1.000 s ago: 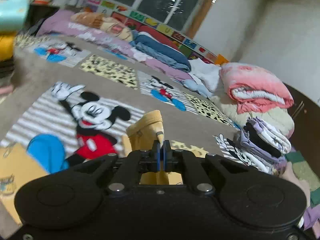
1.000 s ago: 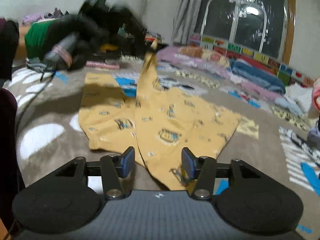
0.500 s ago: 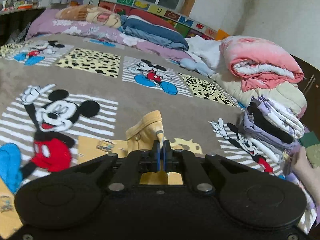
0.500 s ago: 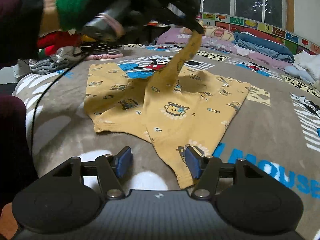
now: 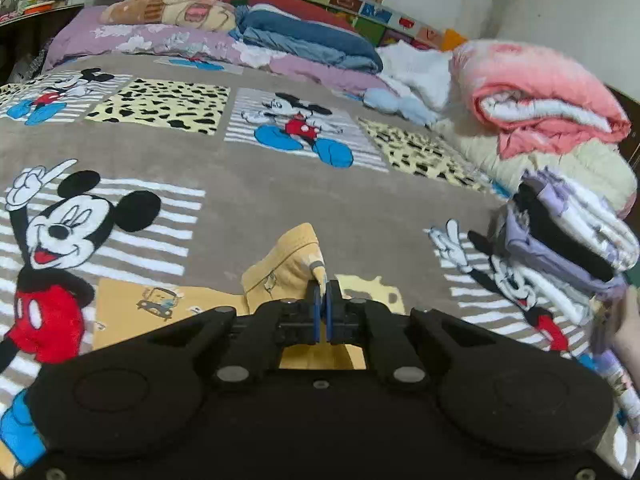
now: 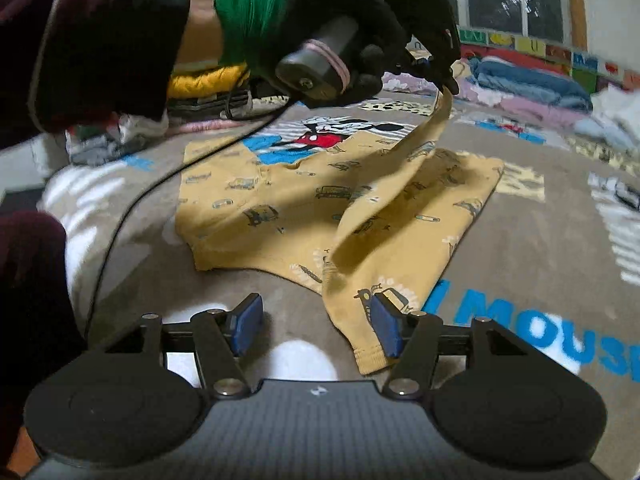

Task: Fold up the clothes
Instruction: 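Carry the held edge with the left gripper across over the garment, then lower the edge onto the garment and open the left gripper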

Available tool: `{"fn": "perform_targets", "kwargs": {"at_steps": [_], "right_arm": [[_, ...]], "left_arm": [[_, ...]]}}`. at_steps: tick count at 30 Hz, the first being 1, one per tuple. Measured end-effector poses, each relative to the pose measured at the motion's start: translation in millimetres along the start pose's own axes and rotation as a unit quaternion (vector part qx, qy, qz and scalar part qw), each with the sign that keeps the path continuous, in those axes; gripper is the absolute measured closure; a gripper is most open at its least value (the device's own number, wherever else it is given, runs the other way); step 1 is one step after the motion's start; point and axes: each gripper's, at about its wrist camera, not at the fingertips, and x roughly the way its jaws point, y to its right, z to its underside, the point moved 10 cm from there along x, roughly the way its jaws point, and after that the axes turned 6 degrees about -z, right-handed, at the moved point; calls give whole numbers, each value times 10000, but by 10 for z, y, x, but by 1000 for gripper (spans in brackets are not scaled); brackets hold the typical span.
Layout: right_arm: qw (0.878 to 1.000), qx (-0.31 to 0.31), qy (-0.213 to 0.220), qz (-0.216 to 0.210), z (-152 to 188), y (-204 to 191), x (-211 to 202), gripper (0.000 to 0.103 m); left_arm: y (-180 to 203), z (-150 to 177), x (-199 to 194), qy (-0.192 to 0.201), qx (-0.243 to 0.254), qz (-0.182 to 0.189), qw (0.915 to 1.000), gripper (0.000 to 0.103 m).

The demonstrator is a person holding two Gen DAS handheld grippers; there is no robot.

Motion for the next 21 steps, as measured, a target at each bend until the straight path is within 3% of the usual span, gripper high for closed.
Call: {"fn": "perform_targets", "kwargs": {"at_steps": [14,21], "right_arm": [[9978,518,180,-361,1,106,-39,44],[9995,185,116,-221,11,50,-23,44]], "left_arm": [[245,71,398,-230,397,-198,9988,102],[339,169,526,-299,836,-330,9955,102]]}}
